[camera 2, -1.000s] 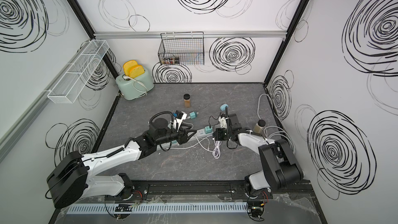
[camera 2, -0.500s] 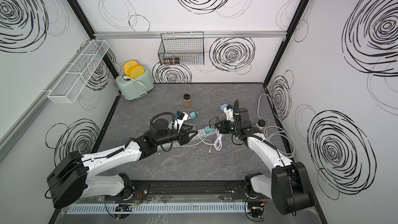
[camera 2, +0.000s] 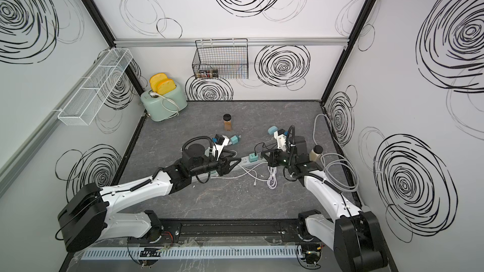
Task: Charge the bluetooth headset
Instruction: Pick up the charging cable from the center of the board.
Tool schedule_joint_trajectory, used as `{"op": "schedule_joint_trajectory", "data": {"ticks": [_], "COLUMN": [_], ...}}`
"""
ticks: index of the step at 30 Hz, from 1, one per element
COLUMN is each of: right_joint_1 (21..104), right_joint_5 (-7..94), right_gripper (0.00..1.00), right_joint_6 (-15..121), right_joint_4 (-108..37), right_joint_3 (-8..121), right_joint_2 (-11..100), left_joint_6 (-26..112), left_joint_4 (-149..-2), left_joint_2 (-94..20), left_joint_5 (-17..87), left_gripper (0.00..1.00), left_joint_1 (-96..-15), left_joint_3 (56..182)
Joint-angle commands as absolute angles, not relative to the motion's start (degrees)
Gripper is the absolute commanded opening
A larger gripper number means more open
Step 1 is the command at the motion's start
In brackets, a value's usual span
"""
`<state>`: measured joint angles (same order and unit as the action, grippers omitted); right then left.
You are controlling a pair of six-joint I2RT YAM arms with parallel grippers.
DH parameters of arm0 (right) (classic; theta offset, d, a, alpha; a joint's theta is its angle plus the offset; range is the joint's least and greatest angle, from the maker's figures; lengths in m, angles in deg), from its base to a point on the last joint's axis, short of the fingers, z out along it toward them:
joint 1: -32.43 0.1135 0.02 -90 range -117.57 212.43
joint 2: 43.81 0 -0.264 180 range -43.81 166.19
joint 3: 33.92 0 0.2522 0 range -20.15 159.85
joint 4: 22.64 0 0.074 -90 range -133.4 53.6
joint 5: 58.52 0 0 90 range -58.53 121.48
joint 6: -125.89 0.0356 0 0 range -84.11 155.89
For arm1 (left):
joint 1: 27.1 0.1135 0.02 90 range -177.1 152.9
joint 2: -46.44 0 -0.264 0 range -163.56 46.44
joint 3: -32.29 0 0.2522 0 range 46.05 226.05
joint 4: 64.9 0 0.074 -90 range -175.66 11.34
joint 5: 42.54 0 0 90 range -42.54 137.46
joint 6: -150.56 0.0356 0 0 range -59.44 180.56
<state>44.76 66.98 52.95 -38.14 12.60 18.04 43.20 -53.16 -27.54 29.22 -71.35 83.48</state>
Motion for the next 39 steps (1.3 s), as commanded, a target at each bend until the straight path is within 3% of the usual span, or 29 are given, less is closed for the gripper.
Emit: {"op": "schedule_joint_trajectory", "data": {"ticks": [1,21,39], "right_joint_1": [44.27,41.48,43.73], "right_joint_5": [69.16,85.81,88.81], "right_gripper": [0.03,0.02,0.02], "right_joint_6": [52.79,62.96,67.73], "right_joint_4": [-38.97,-35.22,-29.88], "right_joint_3": [14.58,16.81,14.05], "right_joint_2": [17.28,14.55,12.78], "left_joint_6": [43.73,40.29,29.51], "left_joint_4": [-48.44,-43.18,-34.42], "left_joint_2": [-28.1,-31.37,-40.7], "left_joint_5": [28.23,19.32,8.25], "left_gripper": [0.56,0.56,0.34], "left_joint_1": [-71.18,-71.48,-72.21], "left_joint_3": [84.25,86.39,91.91]}}
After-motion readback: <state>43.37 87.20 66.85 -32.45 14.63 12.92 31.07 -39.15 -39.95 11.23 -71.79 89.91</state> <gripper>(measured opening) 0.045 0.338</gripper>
